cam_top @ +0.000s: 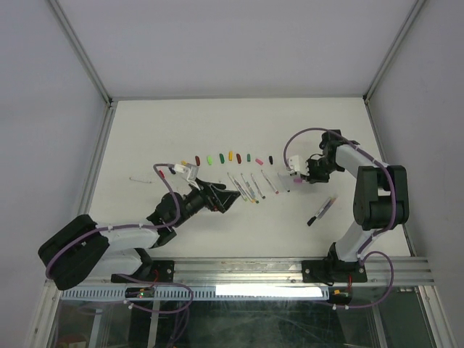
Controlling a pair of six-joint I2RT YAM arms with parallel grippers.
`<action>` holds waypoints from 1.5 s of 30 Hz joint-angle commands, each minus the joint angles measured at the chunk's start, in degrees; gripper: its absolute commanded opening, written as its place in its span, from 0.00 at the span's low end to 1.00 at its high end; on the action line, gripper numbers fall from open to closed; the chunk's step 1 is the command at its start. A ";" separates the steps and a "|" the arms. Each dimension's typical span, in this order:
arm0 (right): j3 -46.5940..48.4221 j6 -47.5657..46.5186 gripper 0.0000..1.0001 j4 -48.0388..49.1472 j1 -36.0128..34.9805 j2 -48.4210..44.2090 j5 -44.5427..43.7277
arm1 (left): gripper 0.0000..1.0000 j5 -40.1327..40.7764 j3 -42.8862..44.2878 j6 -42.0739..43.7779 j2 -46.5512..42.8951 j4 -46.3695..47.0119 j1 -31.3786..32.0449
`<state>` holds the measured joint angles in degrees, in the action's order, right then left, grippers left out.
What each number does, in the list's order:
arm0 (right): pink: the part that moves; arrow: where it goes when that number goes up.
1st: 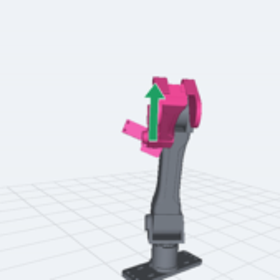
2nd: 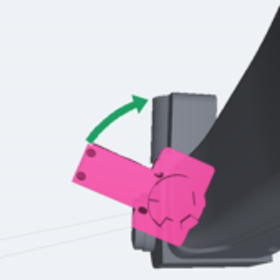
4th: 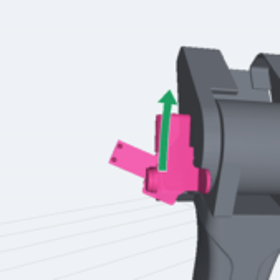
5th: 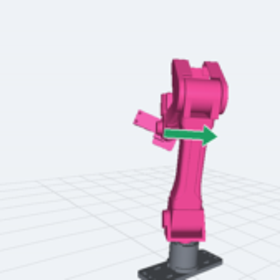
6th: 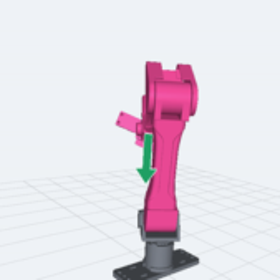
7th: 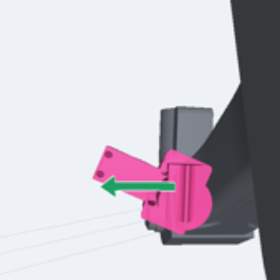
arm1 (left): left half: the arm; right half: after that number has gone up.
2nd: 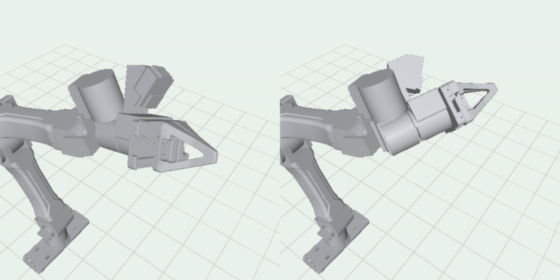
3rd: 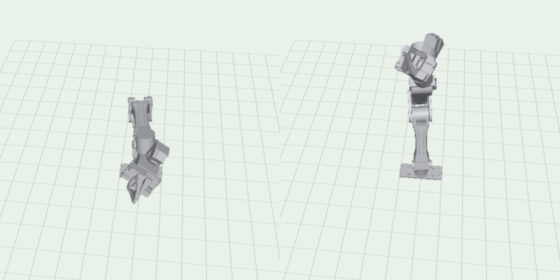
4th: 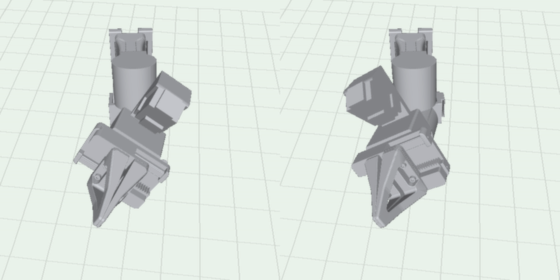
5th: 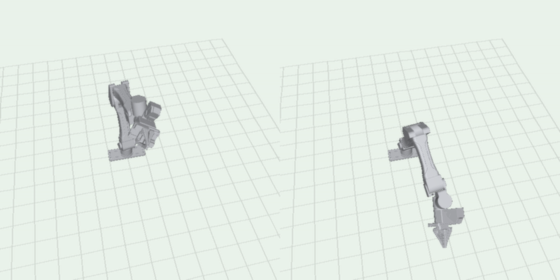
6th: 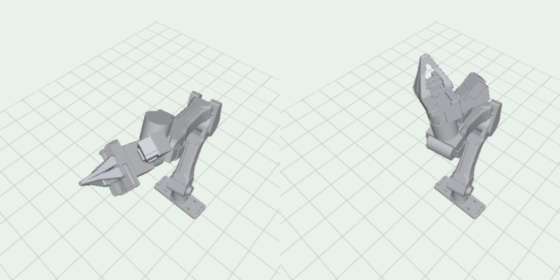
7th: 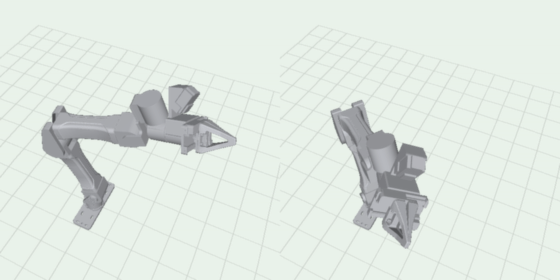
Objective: Open the pen caps
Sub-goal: Pick up the pen from the center of the board.
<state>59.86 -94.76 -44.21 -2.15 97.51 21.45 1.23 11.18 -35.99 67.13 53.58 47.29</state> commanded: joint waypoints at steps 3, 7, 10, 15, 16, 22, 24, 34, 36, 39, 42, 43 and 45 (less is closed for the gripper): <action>1.01 8.50 0.00 6.12 0.82 -1.48 8.14 | 0.99 -1.41 6.52 -4.72 9.01 10.48 0.26; 1.32 11.48 0.00 6.51 1.58 -1.42 10.87 | 0.99 -0.66 10.08 -5.70 15.74 12.46 0.34; 2.19 13.81 0.00 6.12 2.13 -0.75 14.10 | 0.99 -0.68 13.71 -6.23 21.09 13.49 0.16; 2.48 17.57 0.00 6.83 2.63 0.16 18.97 | 0.94 -1.83 20.05 -9.36 29.91 16.28 -0.88; 2.46 18.29 0.00 7.05 2.74 0.29 19.66 | 0.92 -1.69 21.35 -10.19 31.57 16.42 -0.99; 3.36 21.26 0.00 7.38 3.31 0.75 22.69 | 0.90 0.74 29.88 -13.98 40.23 14.60 -1.09; 3.87 22.17 0.00 7.20 3.54 0.90 23.72 | 0.88 1.42 32.38 -15.49 42.92 14.29 -1.06; 3.61 26.40 0.00 8.89 4.24 0.97 27.23 | 0.87 4.72 43.17 -20.80 52.49 12.92 0.26; 3.47 27.15 0.00 9.21 4.42 0.92 28.26 | 0.85 5.65 44.83 -21.36 53.88 12.47 0.67; 3.02 28.27 0.00 10.06 4.53 0.46 29.63 | 0.81 6.82 46.81 -21.99 55.82 12.15 1.19; 2.73 29.20 0.00 10.63 4.52 -0.06 30.51 | 0.78 7.61 48.67 -22.31 57.45 11.69 1.84; 2.81 29.53 0.00 10.67 4.53 -0.19 30.75 | 0.76 7.76 49.29 -22.30 57.96 11.52 2.10; 2.84 30.00 0.00 10.72 4.53 -0.51 31.11 | 0.73 8.22 50.36 -22.57 58.88 11.14 2.72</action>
<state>62.19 -66.85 -35.53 1.98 98.76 48.77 7.09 58.22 -56.86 124.64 63.86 48.64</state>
